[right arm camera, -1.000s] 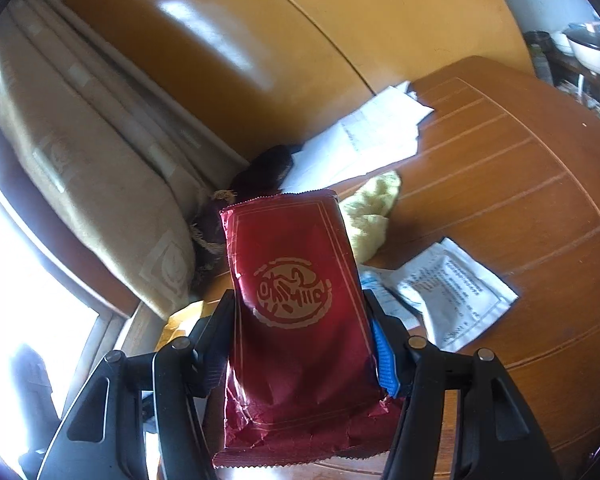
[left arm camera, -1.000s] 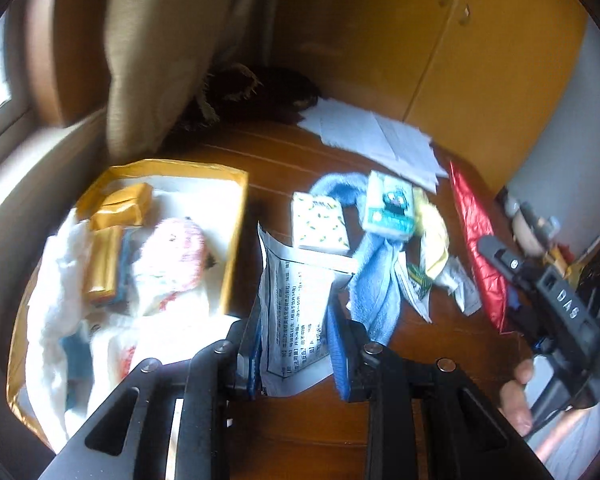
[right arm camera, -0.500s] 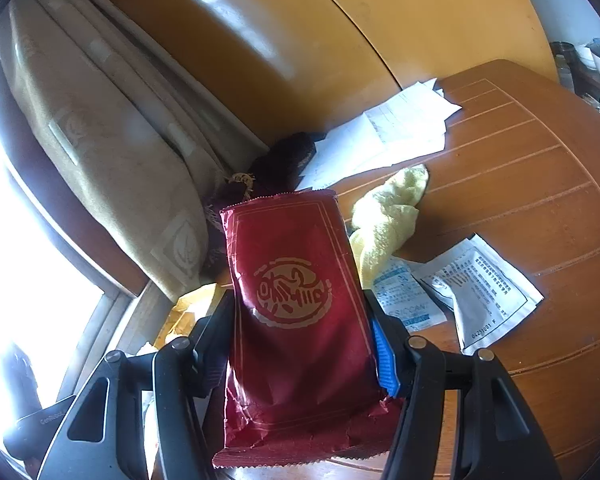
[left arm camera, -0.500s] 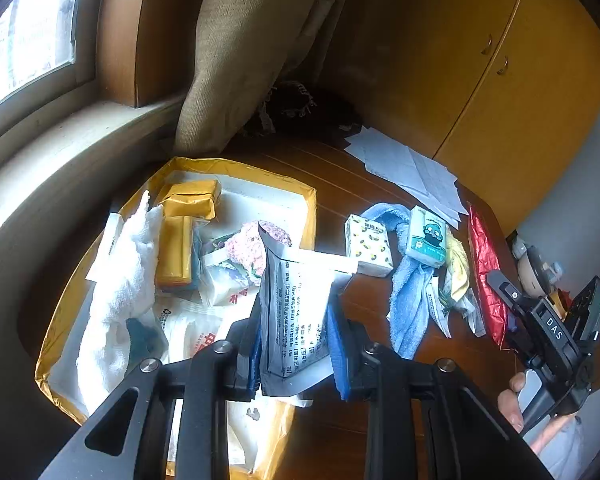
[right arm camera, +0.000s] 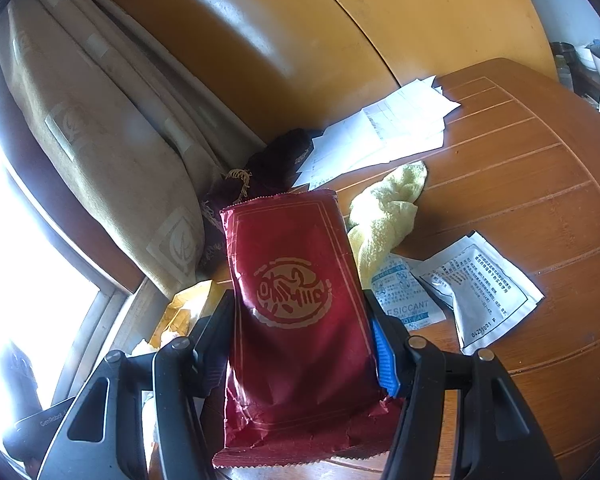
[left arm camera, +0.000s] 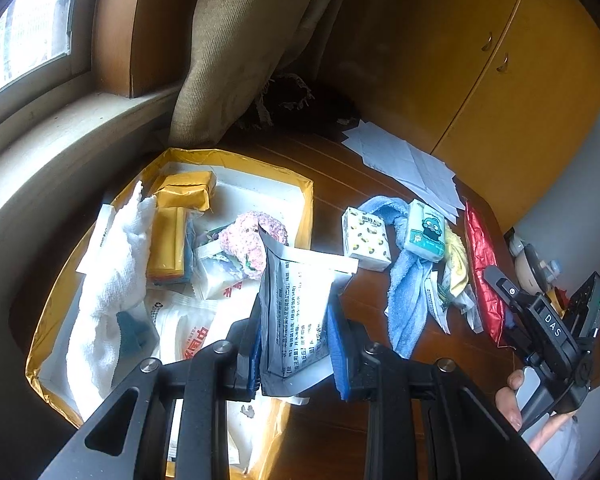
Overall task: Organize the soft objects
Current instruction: 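Carry the red packet and white sachet over the box and release both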
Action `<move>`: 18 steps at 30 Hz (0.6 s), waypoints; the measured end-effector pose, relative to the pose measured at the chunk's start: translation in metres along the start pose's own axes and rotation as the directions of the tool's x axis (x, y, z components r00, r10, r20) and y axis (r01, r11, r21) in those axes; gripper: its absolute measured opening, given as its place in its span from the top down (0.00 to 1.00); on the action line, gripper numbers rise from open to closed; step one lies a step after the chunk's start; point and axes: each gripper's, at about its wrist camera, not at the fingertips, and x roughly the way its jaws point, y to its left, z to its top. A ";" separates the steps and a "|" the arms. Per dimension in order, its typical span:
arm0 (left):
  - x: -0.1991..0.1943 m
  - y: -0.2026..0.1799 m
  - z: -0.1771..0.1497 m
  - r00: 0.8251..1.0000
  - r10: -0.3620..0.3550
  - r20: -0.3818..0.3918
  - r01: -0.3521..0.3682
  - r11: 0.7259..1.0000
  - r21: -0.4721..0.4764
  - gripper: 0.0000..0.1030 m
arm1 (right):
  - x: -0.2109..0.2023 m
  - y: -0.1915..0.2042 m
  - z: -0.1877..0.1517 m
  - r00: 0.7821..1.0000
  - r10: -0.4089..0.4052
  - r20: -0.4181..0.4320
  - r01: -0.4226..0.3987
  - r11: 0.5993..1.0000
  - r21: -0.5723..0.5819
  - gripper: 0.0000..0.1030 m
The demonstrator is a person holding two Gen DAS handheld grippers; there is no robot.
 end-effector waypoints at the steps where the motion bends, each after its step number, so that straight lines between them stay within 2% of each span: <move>1: 0.001 -0.001 0.000 1.000 0.002 -0.004 -0.002 1.000 0.004 0.73 | 0.000 0.000 0.000 1.000 0.000 0.000 0.000 1.000 0.000 0.42; 18: 0.004 -0.005 -0.001 1.000 -0.001 -0.008 0.001 1.000 0.008 0.73 | 0.000 0.002 -0.001 1.000 0.004 -0.003 -0.004 1.000 -0.004 0.42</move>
